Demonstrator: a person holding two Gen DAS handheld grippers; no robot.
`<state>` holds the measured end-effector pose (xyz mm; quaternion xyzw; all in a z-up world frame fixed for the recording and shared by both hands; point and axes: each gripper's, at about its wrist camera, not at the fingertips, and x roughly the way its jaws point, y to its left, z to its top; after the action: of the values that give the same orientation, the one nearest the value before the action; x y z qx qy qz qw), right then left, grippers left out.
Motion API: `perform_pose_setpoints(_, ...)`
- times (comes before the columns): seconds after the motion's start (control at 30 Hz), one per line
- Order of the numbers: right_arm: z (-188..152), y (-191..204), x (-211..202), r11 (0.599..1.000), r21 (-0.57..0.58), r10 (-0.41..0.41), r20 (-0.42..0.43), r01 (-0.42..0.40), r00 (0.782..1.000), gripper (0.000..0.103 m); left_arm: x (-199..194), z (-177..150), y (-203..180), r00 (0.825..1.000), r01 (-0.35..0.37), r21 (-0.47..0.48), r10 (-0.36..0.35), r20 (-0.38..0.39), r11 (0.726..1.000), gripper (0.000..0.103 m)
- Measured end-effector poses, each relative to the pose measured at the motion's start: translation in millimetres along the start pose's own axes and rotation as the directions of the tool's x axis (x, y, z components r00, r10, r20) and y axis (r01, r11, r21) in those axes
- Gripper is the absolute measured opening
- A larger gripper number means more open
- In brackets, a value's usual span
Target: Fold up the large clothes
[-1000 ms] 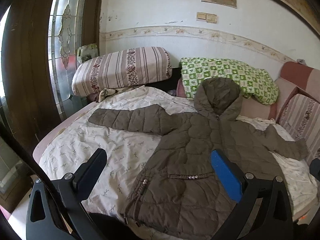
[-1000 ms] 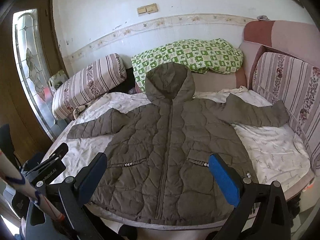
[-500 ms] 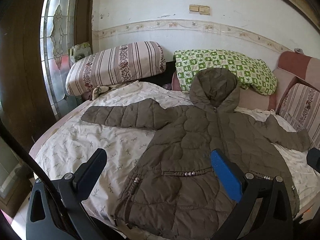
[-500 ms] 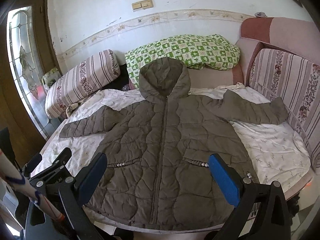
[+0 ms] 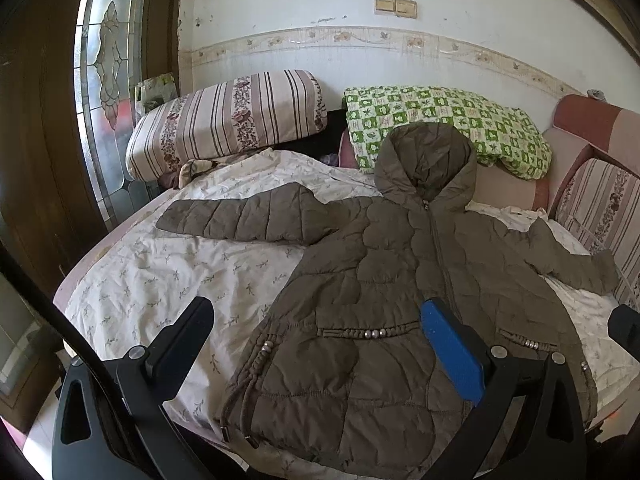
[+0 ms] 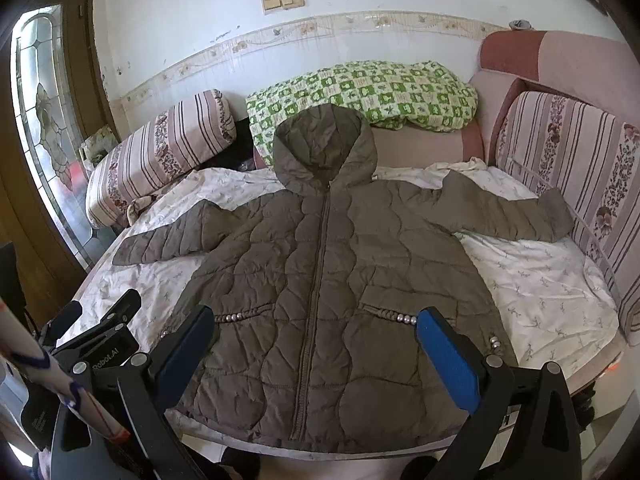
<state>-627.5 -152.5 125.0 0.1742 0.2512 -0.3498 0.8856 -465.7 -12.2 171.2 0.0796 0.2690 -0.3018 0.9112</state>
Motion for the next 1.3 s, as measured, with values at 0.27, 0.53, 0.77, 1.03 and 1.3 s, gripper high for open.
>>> perform_pose_setpoints(0.27, 14, -28, 18, 0.998, 0.025, -0.064, -0.01, 0.064, 0.998, 0.103, 27, 8, -9, 0.998, 0.029, 0.01, -0.028, -0.054, 1.0, 0.103)
perform_pose_setpoints(0.53, 59, -104, 54, 0.978, 0.135, -0.157, -0.003, 0.156, 0.988, 0.103, 92, 58, -56, 0.997, 0.067, 0.105, -0.062, -0.052, 0.992, 0.103)
perform_pose_setpoints(0.77, 91, -217, 106, 0.926, 0.32, -0.204, -0.03, 0.203, 0.979, 0.103, 206, 62, -85, 0.961, 0.175, 0.091, -0.15, -0.233, 0.98, 0.103)
perform_pose_setpoints(1.03, 80, -352, 139, 0.762, 0.604, -0.225, -0.092, 0.234, 0.97, 0.102, 246, 57, -88, 0.952, 0.11, 0.074, -0.084, -0.293, 0.991, 0.103)
perform_pose_setpoints(1.3, 84, -426, 146, 0.674, 0.69, -0.3, -0.072, 0.265, 0.951, 0.088, 245, 50, -104, 0.952, 0.129, 0.131, -0.086, -0.292, 0.983, 0.103)
